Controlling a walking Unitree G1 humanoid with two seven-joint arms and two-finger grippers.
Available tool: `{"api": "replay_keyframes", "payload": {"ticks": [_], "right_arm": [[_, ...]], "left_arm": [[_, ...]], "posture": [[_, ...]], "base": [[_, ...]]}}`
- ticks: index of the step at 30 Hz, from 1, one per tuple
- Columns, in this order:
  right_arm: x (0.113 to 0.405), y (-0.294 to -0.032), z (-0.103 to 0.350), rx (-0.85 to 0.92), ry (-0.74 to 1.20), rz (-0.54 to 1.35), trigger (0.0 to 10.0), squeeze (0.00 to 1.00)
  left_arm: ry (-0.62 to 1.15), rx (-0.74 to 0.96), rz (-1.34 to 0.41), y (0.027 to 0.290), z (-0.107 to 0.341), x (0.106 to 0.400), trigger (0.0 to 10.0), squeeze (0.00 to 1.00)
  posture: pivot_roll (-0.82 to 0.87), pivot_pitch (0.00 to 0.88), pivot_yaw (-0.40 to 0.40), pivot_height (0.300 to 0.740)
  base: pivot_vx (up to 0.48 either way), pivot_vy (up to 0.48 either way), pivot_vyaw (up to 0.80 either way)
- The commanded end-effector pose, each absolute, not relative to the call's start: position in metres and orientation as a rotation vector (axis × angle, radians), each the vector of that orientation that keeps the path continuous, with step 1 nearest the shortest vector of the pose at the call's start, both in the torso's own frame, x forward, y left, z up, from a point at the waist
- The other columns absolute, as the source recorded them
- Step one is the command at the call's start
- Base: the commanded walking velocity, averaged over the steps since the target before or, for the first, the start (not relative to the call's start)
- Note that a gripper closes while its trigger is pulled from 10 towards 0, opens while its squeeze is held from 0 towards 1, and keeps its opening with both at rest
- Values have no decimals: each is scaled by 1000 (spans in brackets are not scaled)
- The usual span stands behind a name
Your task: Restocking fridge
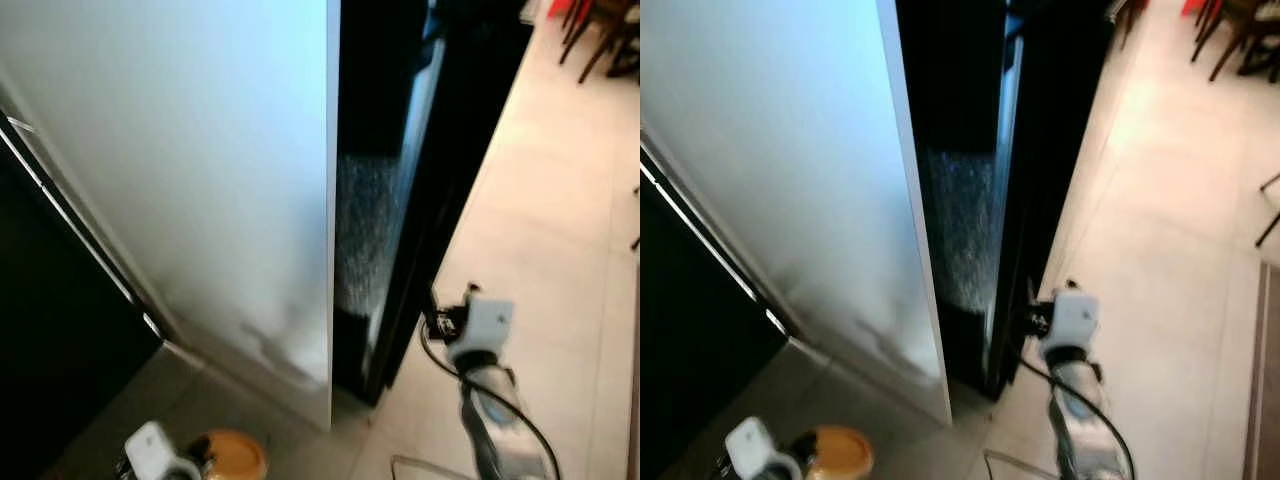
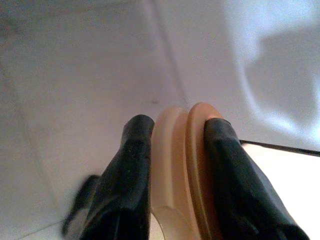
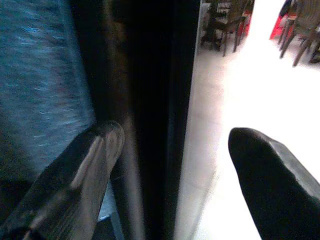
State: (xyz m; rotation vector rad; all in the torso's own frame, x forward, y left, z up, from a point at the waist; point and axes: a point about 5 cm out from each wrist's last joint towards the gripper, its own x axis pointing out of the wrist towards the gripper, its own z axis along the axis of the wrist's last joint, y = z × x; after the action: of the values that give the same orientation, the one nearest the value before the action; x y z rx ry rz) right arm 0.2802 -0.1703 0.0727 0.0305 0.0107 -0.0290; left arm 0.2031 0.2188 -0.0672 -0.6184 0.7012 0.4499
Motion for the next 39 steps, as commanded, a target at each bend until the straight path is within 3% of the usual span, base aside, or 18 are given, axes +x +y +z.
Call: {"api": "replay_keyframes", "payload": {"ticks": [1,22,39], "right_arm": [[284,-159,79,47,-13,2,10000,0],[286,-159,83,42,-23,5,10000,0],[320,-169,113,-18,-106,-7,10000,0]], "left_arm": [[735,-585,481,228,-72,190,10000,0],[746,-582,479,227,-74,188,10000,0],[756,-580,477,228,-75,185,10000,0]], "posture": [[-66,65,16,740],[-67,68,14,740],[-70,68,21,740]], "base": [[0,0,0],[0,0,0],[0,0,0]]}}
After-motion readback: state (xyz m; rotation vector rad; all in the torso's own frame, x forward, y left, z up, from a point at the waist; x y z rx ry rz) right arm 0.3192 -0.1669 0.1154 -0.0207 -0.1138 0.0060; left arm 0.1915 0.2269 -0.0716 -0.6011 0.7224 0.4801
